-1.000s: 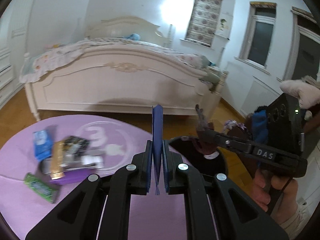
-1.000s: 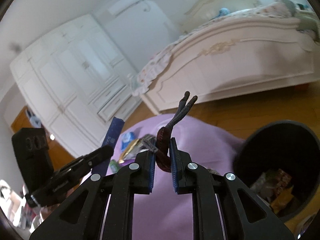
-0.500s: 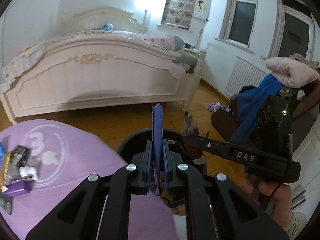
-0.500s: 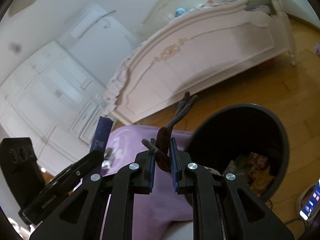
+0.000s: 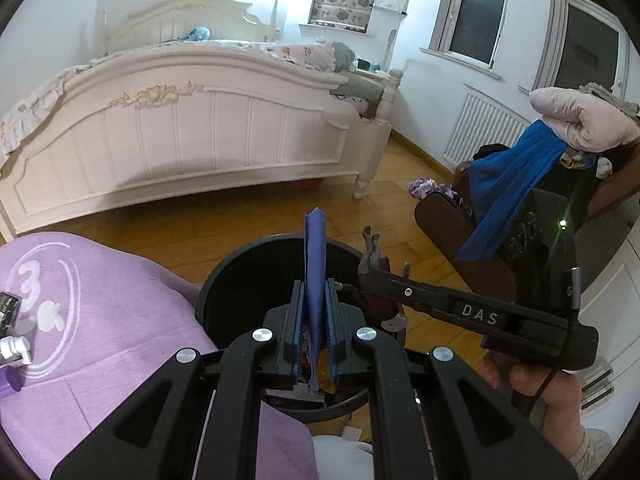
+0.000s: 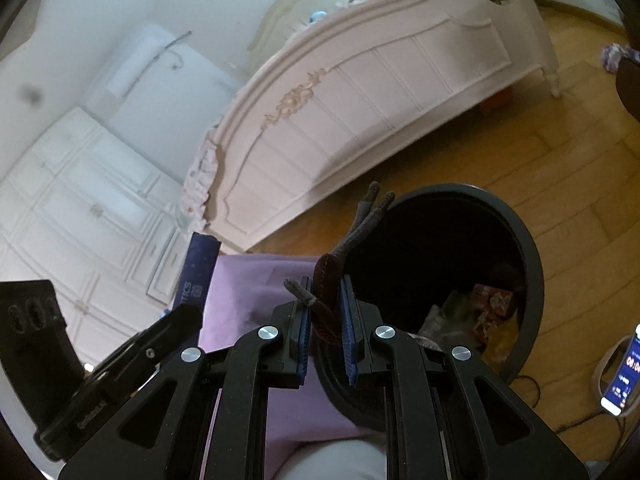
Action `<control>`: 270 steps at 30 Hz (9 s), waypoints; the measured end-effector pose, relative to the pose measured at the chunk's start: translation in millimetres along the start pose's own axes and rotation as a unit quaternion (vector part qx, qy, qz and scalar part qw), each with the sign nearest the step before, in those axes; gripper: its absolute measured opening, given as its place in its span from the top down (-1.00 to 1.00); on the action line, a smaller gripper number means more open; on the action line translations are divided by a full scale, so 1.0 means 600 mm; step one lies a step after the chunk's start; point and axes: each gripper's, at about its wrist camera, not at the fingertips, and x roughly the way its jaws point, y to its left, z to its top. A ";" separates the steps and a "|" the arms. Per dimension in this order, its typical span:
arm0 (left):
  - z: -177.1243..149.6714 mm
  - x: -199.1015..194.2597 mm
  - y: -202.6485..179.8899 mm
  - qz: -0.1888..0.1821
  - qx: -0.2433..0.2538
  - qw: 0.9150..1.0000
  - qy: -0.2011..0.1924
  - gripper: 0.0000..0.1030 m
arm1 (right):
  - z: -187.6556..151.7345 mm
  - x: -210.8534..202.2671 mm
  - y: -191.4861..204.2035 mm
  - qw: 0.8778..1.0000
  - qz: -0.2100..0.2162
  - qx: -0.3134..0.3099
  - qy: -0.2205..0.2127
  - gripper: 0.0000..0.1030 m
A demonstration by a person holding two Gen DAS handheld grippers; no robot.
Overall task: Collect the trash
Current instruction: 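Carry both items over the black bin and open both tools to drop them, then grasp the green Doublemint box with the left tool while the right tool grasps the purple bottle, then carry the gum box and bottle over the black bin and open both tools, then grasp the gold wrapper with the left tool while the right tool grasps the white spray nozzle, then carry the gold wrapper and spray nozzle over the black bin and open both tools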
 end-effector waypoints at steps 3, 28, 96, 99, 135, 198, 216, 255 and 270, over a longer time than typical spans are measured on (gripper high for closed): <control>0.001 0.007 -0.004 -0.001 0.002 1.000 0.005 0.79 | -0.002 0.005 -0.008 1.000 -0.001 0.005 0.002 0.71; 0.006 -0.012 -0.020 0.038 0.026 0.999 -0.010 -0.36 | -0.007 -0.005 -0.007 0.999 -0.012 0.037 -0.009 -0.40; -0.239 -0.319 0.482 0.249 -0.150 0.955 0.049 0.38 | -0.320 0.362 0.584 0.782 0.055 -0.562 0.263 -0.06; -0.242 -0.322 0.483 0.245 -0.160 0.955 0.040 0.39 | -0.327 0.374 0.592 0.789 0.054 -0.552 0.263 -0.04; -0.060 -0.254 0.157 0.109 -0.032 0.992 -0.062 0.41 | -0.078 0.023 0.299 0.977 0.047 -0.203 0.038 0.50; -0.051 -0.152 0.242 0.136 -0.113 0.984 -0.025 -0.14 | -0.054 0.125 0.158 0.990 -0.001 -0.110 0.082 -0.04; -0.118 -0.207 0.448 0.205 -0.198 0.958 -0.011 0.19 | -0.149 0.329 0.477 0.881 0.052 -0.438 0.170 -0.04; -0.089 -0.292 0.217 0.142 -0.094 0.982 -0.084 0.62 | -0.109 0.062 0.352 0.972 0.118 -0.190 0.075 0.37; -0.017 -0.158 0.049 0.068 -0.006 0.996 -0.054 0.62 | -0.052 -0.054 0.174 0.994 0.055 -0.092 -0.012 0.37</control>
